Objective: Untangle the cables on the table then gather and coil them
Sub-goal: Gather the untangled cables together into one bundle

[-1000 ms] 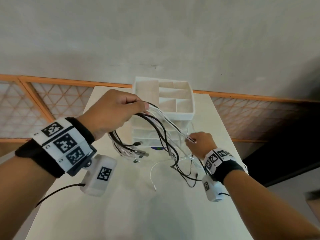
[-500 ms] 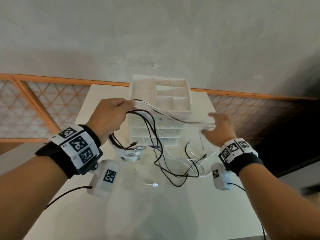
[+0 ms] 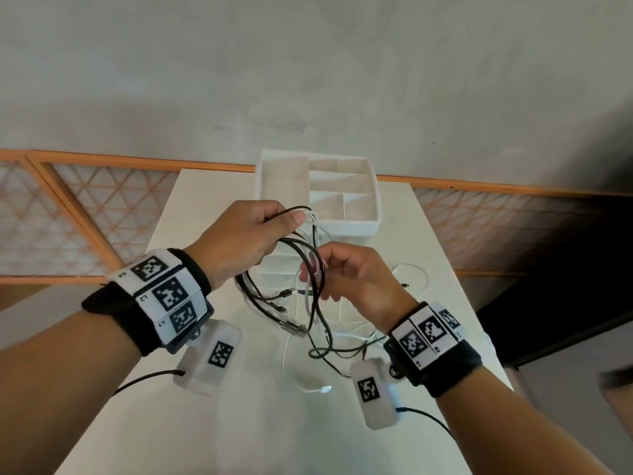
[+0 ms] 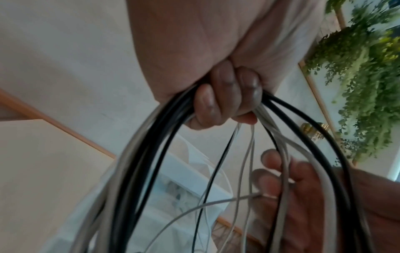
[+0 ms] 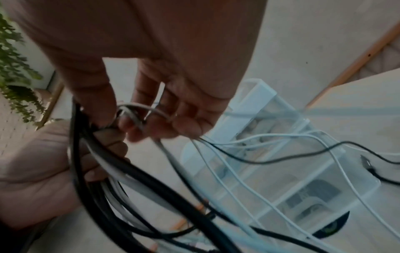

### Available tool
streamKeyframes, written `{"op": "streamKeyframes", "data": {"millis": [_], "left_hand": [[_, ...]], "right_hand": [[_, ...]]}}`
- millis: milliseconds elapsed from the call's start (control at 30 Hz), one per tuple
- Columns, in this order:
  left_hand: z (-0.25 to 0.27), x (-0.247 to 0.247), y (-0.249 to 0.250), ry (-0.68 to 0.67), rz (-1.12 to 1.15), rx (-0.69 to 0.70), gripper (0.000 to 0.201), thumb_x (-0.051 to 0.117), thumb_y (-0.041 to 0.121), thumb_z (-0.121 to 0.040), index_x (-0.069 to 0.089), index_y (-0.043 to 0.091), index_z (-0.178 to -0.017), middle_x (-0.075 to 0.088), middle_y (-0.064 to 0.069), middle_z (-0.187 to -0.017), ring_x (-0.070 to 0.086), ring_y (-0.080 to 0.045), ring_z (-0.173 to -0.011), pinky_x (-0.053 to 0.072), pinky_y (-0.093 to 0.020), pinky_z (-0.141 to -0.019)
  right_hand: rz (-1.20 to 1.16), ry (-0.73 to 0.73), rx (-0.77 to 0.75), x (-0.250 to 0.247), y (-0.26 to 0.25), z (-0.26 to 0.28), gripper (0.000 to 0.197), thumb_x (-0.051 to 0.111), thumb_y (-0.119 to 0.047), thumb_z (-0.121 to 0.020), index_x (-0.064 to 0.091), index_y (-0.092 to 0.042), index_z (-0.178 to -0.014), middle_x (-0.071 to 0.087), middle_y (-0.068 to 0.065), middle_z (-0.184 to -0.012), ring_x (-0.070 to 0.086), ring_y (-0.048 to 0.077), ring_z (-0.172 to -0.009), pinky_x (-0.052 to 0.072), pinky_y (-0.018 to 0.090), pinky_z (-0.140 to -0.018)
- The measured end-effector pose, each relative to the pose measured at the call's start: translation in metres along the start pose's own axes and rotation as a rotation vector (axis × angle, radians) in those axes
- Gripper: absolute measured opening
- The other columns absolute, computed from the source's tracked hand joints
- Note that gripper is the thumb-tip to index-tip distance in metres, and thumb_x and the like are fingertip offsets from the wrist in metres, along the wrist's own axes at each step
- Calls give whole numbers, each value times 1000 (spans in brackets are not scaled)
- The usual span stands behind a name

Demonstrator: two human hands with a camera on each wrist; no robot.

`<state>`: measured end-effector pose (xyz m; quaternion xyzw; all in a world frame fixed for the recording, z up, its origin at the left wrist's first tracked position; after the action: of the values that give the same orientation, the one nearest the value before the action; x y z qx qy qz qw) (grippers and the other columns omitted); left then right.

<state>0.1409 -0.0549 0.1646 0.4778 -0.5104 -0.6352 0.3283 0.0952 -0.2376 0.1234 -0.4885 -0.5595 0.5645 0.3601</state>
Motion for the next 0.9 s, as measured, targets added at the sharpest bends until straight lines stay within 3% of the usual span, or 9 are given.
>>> {"op": "streamKeyframes", "data": {"millis": [67, 167, 300, 433, 567, 633, 767, 833, 900], "left_hand": [[1, -1, -7, 26, -85, -4, 47, 60, 41, -94, 48, 2, -70, 31, 10, -45, 24, -12, -42, 23, -22, -43], [3, 1, -13, 51, -279, 10, 55, 58, 47, -93, 48, 3, -63, 36, 7, -45, 29, -11, -42, 25, -27, -48], [1, -8, -8, 140, -178, 16, 51, 58, 45, -94, 47, 7, -62, 32, 4, -49, 26, -11, -42, 23, -27, -47], [-5, -29, 9, 215, 202, 14, 47, 63, 39, -94, 34, 19, -62, 18, 3, -56, 11, -19, -53, 11, -29, -50], [-4, -27, 5, 186, 99, 21, 52, 61, 39, -95, 30, 22, -56, 22, 9, -48, 15, -15, -46, 15, -26, -48], [-4, -24, -5, 189, -83, 18, 54, 59, 44, -95, 35, 18, -54, 29, 7, -46, 22, -14, -42, 21, -27, -49], [-1, -26, -18, 280, -369, -24, 61, 55, 50, -95, 45, -1, -62, 39, -10, -57, 35, -21, -52, 28, -32, -58], [-1, -33, -18, 376, -343, -14, 59, 55, 50, -95, 43, 4, -59, 38, -10, -56, 36, -22, -52, 29, -33, -57], [-3, -42, -12, 463, -96, -5, 52, 58, 46, -94, 39, 15, -56, 34, -1, -49, 28, -20, -46, 25, -30, -52]], "right_hand": [[25, 146, -66, -2, 3, -1, 10, 70, 1, -87, 69, -8, -86, 66, 3, -71, 53, 21, -53, 44, 26, -55], [141, 210, -99, -2, 13, -2, 6, 72, -15, -86, 70, -10, -84, 62, 18, -68, 42, 38, -50, 36, 39, -52], [509, 23, 32, 0, 44, 9, 17, 64, -19, -94, 68, -10, -80, 66, 3, -66, 57, 19, -57, 47, 31, -59], [879, -63, 451, -36, 117, 30, 16, 51, -21, -95, 63, -21, -84, 73, 4, -89, 70, 26, -87, 54, 32, -76], [883, 226, 660, -88, 100, 11, 31, 42, -38, -101, 66, -22, -90, 65, 7, -97, 65, 31, -94, 46, 30, -70], [712, 379, 617, -105, 73, -3, 34, 40, -45, -99, 70, -33, -89, 63, 5, -101, 64, 33, -98, 54, 39, -83], [407, 589, 495, -121, 35, -8, 48, 28, -59, -100, 62, -29, -116, 61, 1, -102, 68, 31, -89, 62, 48, -75], [588, 630, 503, -131, 35, 0, 40, 34, -47, -102, 63, -22, -115, 67, 8, -99, 70, 33, -88, 60, 50, -82], [918, 488, 665, -134, 52, 11, 44, 36, -41, -104, 66, -12, -117, 69, 16, -110, 67, 37, -102, 54, 45, -94]]}}
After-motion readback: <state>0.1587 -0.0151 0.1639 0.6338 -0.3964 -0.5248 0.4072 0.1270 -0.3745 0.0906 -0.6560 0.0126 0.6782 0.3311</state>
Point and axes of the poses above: each hand's wrist, its own z-axis away from the middle knuckle, its own x-axis out of the palm, y = z × x, the point moved 2 cm from there along -z, towards the middle knuckle
